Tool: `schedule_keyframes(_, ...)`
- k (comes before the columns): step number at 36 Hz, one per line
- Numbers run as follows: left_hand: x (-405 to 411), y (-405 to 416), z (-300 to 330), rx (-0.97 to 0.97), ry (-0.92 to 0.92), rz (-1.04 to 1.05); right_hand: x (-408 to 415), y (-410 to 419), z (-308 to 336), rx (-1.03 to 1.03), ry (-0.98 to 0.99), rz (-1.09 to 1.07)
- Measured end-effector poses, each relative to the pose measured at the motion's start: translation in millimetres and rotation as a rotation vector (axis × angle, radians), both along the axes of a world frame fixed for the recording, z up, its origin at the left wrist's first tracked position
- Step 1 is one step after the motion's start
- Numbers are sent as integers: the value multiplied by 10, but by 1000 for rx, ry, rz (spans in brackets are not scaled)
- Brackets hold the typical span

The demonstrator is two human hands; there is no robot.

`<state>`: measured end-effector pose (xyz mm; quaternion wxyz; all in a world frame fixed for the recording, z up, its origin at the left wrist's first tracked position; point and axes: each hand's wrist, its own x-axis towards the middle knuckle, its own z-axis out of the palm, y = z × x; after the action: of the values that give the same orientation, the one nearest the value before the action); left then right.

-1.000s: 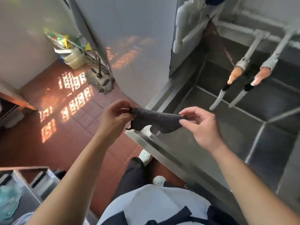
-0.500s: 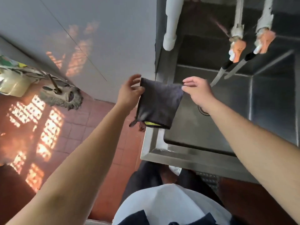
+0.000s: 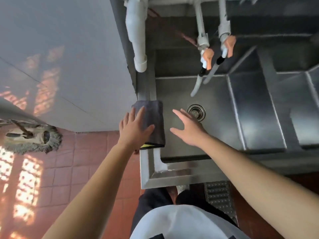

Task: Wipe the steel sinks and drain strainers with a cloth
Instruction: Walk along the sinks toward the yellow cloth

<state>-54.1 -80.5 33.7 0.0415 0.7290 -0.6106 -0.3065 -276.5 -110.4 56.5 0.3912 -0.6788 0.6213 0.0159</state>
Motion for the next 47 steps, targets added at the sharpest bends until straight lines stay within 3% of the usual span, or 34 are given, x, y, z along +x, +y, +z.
schedule_keyframes(7, -884, -216, 441, -94, -42, -342, -1000, 375, 647, -200, 68, -206)
schedule_keyframes(15, -2778, -95, 922, -201, 27, -613, -2670, 1363, 994, -339, 110, -599)
schedule_keyframes(25, -5155, 1082, 916, -77, 31, -978, -4622, 2706, 714, -184, 144, -1099)
schedule_keyframes(31, -6061, 1234, 914, -16, -8, -1133, -5293, 3237, 675, -174, 61, -1227)
schedule_keyframes(39, -7501, 977, 731, 34, 16, -1264, -6495, 3357, 658, -173, 41, -1394)
schedule_keyframes(47, -9417, 553, 713, 75, 185, -1332, -7876, 3039, 812, -302, 130, -1545)
